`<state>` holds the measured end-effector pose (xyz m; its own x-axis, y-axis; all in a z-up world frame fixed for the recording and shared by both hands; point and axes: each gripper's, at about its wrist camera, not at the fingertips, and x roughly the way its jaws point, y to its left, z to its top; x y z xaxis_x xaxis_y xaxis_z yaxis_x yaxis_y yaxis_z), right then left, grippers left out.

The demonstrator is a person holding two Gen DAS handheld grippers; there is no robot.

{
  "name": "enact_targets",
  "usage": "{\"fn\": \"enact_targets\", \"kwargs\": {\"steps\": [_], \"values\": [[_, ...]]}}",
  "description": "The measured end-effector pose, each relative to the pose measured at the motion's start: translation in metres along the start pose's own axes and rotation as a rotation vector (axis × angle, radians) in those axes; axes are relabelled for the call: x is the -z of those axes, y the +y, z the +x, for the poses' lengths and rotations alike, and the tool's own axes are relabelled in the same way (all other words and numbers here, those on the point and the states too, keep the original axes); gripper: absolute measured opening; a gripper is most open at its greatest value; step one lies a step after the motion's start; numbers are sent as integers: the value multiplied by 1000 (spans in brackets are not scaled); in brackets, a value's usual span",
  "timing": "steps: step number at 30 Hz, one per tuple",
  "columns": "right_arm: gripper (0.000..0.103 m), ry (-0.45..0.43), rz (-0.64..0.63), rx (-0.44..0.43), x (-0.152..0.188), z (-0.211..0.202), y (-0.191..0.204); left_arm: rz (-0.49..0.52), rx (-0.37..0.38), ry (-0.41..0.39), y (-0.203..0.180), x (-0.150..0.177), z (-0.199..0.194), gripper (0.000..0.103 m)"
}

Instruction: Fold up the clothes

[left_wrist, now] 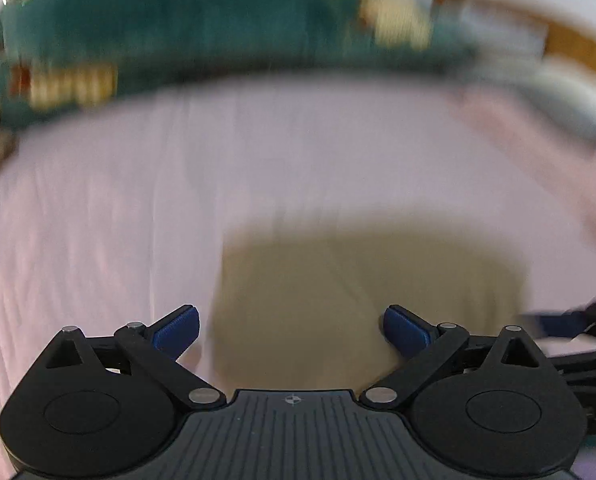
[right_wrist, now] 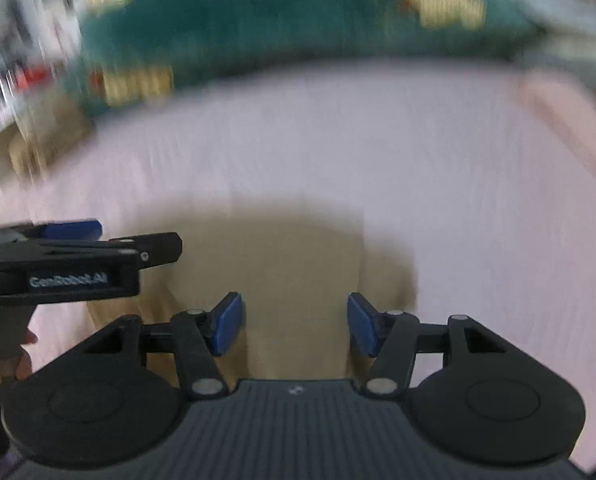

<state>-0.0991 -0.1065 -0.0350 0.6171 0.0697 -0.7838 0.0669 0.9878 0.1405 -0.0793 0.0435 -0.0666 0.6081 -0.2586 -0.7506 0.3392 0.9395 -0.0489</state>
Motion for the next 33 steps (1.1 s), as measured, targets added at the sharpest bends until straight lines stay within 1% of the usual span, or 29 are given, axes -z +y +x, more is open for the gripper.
{"fn": "enact_targets", "kwargs": {"steps": [1, 2, 3, 6, 8, 9, 12, 13, 14, 15, 16, 17, 19, 21, 22, 26, 28, 30, 33], "values": [[58, 48, -12, -2, 15, 9, 1, -8, 13, 9, 1, 20, 6, 101], [58, 71, -27, -15, 31, 15, 3, -17, 28, 16, 2, 40, 11, 102], [58, 82, -41, -23, 44, 17, 5, -12, 22, -31, 3, 49, 5, 102], [59, 39, -71, -9, 54, 6, 9, -34, 11, -53, 6, 49, -10, 100], [59, 27, -29, -4, 47, 2, 2, -47, 8, -111, 9, 39, -25, 100], [59, 20, -8, -1, 44, 0, -2, -38, -5, -140, 11, 34, -32, 100], [60, 1, 56, 7, 34, -6, -13, -34, 4, -129, 7, 24, -27, 100], [60, -5, 77, 9, 30, -8, -17, -28, 22, -78, 7, 23, -16, 100], [60, -11, 99, 12, 27, -10, -20, -15, 36, 8, 5, 26, -3, 100], [60, -10, 124, 5, 25, -11, -24, -27, 49, 61, 7, 27, 5, 100], [60, 2, 159, -30, 26, -9, -29, -82, 66, 60, 14, 31, 2, 100], [60, -13, 199, -71, 26, -10, -35, -128, 80, 37, 18, 36, -7, 100], [60, -77, 262, -101, 20, -18, -41, -178, 100, 5, 25, 40, -20, 100], [60, -120, 279, -108, 9, -18, -48, -174, 103, 3, 26, 41, -22, 100], [60, -118, 276, -106, -2, -14, -49, -165, 107, 10, 23, 39, -19, 100], [60, -72, 279, -105, -25, 17, -56, -158, 101, 46, 19, 41, -1, 100], [64, -31, 276, -120, -31, 33, -58, -148, 86, 45, 13, 38, 5, 103], [67, 4, 249, -125, -33, 51, -54, -132, 63, 38, 5, 36, 7, 103], [68, -1, 196, -120, -31, 59, -47, -85, 40, 39, -8, 29, 15, 103]]}}
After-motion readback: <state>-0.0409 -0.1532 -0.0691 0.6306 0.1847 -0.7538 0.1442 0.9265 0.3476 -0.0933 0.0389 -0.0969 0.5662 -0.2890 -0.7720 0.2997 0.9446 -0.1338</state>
